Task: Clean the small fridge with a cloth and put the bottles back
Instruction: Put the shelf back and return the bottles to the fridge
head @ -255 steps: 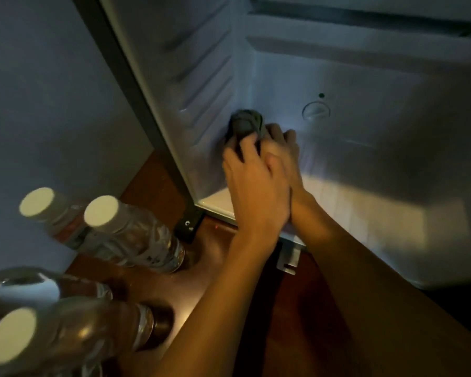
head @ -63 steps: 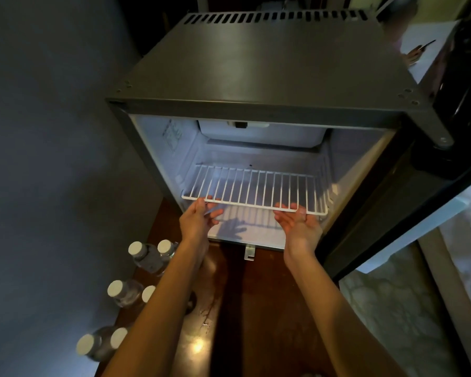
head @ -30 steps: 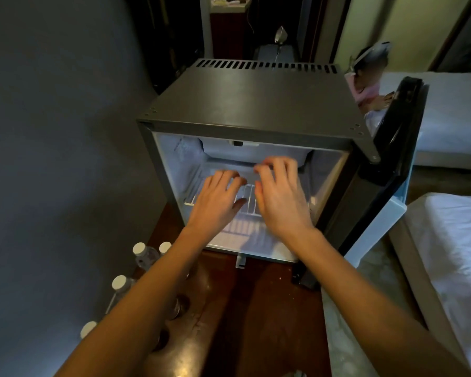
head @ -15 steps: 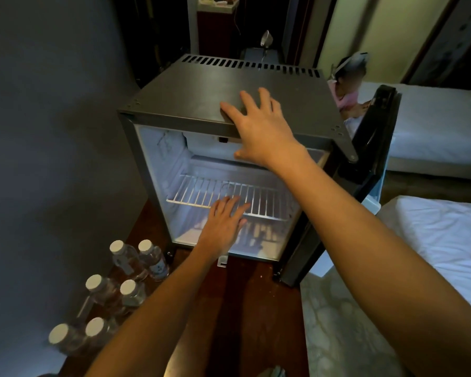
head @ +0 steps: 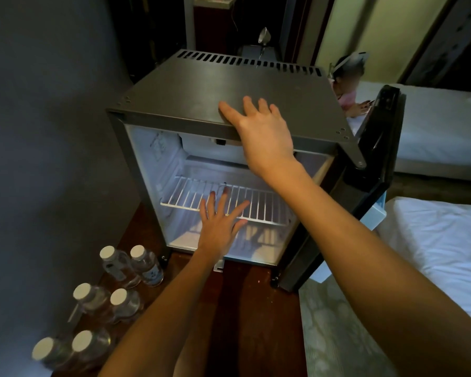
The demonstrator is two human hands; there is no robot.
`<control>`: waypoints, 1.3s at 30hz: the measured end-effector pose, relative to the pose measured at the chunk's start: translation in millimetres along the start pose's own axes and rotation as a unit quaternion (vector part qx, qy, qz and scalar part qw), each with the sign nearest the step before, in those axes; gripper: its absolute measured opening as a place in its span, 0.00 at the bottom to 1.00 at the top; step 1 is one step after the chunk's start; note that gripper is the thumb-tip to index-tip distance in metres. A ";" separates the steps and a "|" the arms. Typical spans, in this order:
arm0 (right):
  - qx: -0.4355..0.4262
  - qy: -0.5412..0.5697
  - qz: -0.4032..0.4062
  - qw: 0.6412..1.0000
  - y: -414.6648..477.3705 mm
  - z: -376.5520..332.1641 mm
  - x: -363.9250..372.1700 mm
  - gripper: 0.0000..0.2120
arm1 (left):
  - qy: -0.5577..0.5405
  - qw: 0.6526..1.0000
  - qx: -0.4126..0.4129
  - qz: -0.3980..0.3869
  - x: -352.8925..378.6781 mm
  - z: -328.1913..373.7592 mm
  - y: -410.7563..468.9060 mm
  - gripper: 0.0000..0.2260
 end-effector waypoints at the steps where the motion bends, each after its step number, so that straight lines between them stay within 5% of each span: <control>1: 0.000 0.004 0.005 1.000 -0.6 -0.1 -0.7 0.41 | 0.000 1.000 -0.001 0.001 -0.1 -0.4 1.8 0.23; 14: -0.007 0.019 0.028 0.999 1.7 2.2 5.0 0.37 | -0.030 0.998 0.030 0.039 5.5 -10.1 32.6 0.20; 30: -0.011 -0.010 0.021 1.000 1.1 1.0 6.0 0.40 | -0.020 0.990 0.007 -0.142 -12.7 -2.1 45.7 0.21; 35: -0.008 -0.018 -0.003 1.000 -2.6 -3.0 0.3 0.42 | -0.159 0.968 -0.010 -0.193 -47.7 -10.2 34.5 0.17; 39: 0.031 0.032 0.010 0.999 -25.6 -20.7 -5.9 0.37 | -0.175 0.971 -0.044 -0.155 -91.6 -41.8 2.3 0.13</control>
Point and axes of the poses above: each hand's wrist, its own y-axis towards the middle knuckle, its own x-axis out of the palm, z = x × y, the point moved 4 cm from there along y, towards the middle knuckle, and after that the axes turned 13 degrees about y, right-handed, at the moved point
